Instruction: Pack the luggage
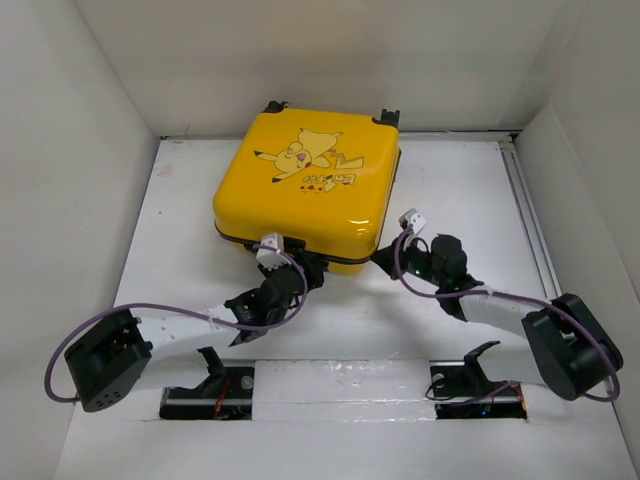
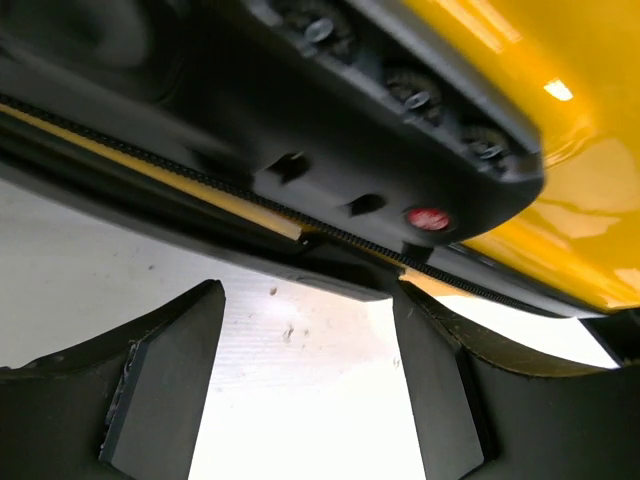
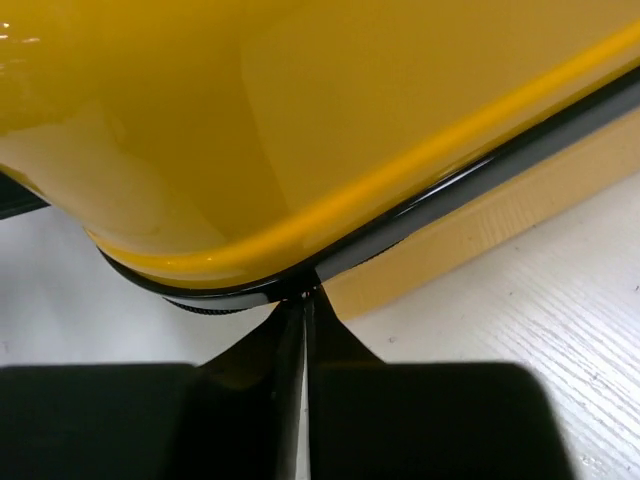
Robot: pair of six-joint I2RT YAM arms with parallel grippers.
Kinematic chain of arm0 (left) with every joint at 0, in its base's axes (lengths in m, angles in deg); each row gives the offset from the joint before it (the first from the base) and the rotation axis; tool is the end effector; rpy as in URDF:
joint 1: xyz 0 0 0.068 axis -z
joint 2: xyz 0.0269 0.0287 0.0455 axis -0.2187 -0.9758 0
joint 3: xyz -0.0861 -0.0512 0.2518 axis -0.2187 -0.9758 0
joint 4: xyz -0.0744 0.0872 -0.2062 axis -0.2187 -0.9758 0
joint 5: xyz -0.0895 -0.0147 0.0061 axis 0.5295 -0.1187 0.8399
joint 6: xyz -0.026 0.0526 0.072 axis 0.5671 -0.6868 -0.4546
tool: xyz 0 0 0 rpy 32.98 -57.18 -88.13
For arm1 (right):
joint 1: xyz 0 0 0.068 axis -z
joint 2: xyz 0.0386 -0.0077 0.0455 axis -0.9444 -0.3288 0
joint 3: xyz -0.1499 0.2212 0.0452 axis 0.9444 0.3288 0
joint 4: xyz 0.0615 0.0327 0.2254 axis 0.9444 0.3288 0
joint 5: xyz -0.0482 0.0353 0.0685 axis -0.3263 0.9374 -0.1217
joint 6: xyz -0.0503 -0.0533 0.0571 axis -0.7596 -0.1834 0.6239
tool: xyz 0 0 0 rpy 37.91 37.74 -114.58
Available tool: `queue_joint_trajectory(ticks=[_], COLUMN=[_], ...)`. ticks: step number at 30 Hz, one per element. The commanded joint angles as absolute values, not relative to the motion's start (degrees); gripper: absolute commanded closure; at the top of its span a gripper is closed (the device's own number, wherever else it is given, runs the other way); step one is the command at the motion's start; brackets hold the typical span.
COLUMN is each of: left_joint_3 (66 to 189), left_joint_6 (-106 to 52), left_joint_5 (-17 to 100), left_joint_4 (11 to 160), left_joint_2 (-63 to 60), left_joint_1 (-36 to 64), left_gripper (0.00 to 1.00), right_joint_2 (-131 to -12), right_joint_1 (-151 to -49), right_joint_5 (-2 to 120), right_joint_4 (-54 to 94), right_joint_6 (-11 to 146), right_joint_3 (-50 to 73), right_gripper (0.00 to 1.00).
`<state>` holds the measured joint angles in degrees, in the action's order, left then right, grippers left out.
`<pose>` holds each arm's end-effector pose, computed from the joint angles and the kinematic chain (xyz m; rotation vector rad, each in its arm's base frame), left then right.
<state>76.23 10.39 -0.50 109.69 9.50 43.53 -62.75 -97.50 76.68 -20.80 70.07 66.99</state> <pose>0.1734 -0.1756 0.2001 -0.2954 1.8649 -0.7381 0.2234 0.1528 0.1969 -0.5993 1.7387 0.8471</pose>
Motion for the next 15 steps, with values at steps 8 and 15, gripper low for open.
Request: queue_joint_trajectory(ticks=[8, 15], left_joint_3=[83.29, 87.15], left_joint_6=[7.46, 5.78], left_joint_5=[-4.34, -3.2], left_joint_4=[114.49, 117.12], left_joint_2=[1.29, -3.19], left_joint_1=[43.44, 42.91], left_gripper=[0.38, 0.38], right_joint_2=[-56.02, -41.86], right_joint_1=[-103.05, -116.5], right_joint_5=[69.44, 52.47], right_joint_4=[-26.12, -3.8], right_joint_6=[74.92, 78.51], right_joint_3=[69.83, 71.59], right_gripper=[1.0, 1.0])
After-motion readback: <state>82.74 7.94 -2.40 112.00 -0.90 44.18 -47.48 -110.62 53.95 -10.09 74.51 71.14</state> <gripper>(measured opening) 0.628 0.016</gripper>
